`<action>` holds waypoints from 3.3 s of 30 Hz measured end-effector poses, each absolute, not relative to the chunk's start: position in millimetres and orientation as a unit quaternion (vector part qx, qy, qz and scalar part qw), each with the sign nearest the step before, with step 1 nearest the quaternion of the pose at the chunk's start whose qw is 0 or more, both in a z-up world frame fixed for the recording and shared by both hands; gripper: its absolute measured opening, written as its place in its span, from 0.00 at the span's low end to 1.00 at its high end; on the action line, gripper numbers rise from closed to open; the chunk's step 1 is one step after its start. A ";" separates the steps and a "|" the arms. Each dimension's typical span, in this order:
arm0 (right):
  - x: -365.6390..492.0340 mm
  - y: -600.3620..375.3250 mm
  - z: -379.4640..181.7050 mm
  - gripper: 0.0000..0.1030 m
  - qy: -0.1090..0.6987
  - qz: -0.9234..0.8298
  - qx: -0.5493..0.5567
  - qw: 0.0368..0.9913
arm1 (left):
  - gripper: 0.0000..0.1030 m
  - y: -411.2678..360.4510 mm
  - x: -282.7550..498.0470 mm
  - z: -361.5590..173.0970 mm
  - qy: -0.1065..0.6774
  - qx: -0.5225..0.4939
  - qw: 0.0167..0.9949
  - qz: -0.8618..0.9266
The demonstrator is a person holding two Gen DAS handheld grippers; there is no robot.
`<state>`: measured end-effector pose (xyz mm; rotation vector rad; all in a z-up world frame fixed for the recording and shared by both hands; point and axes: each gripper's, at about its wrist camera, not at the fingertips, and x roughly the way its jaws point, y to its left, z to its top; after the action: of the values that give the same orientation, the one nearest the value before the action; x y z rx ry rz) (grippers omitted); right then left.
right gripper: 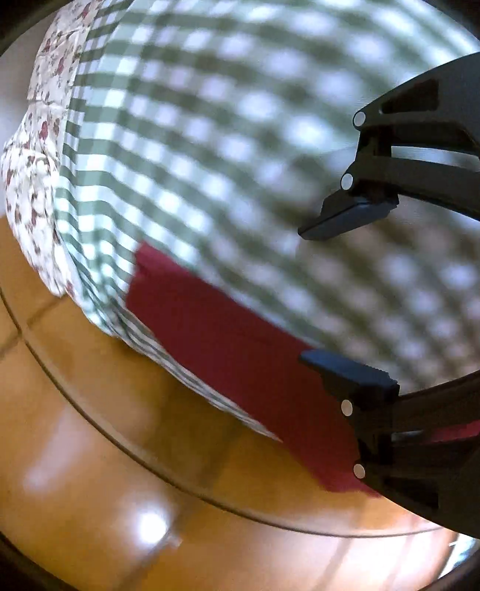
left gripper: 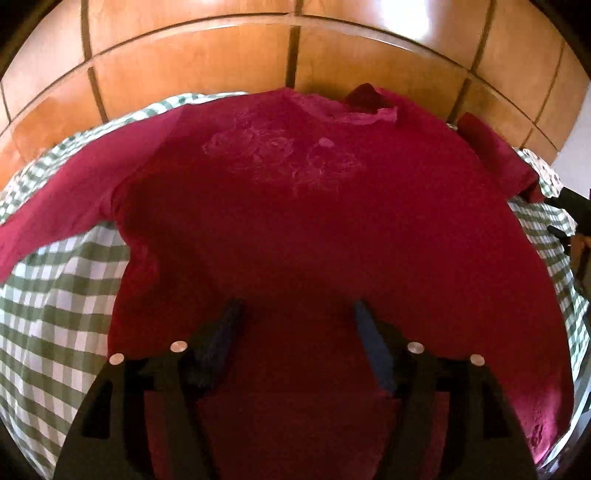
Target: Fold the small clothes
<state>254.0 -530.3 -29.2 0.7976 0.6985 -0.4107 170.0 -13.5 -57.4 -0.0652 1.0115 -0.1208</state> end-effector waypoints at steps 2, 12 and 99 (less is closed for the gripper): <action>275.9 -542.1 -29.4 0.60 0.328 -0.207 0.381 0.839 | 0.66 -15.9 170.4 -59.9 0.485 -0.037 0.872 -0.053; 303.5 -583.6 3.6 0.06 0.345 -0.286 0.233 0.863 | 0.68 -22.9 174.1 -63.3 0.489 -0.033 0.871 -0.040; 278.2 -583.4 23.9 0.05 0.356 -0.326 0.244 0.841 | 0.66 -16.6 156.5 -51.8 0.489 -0.049 0.866 -0.091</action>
<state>278.2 -583.4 23.9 0.5161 0.7532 -0.6887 156.5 -16.6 -51.8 -0.1018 1.0238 -0.1908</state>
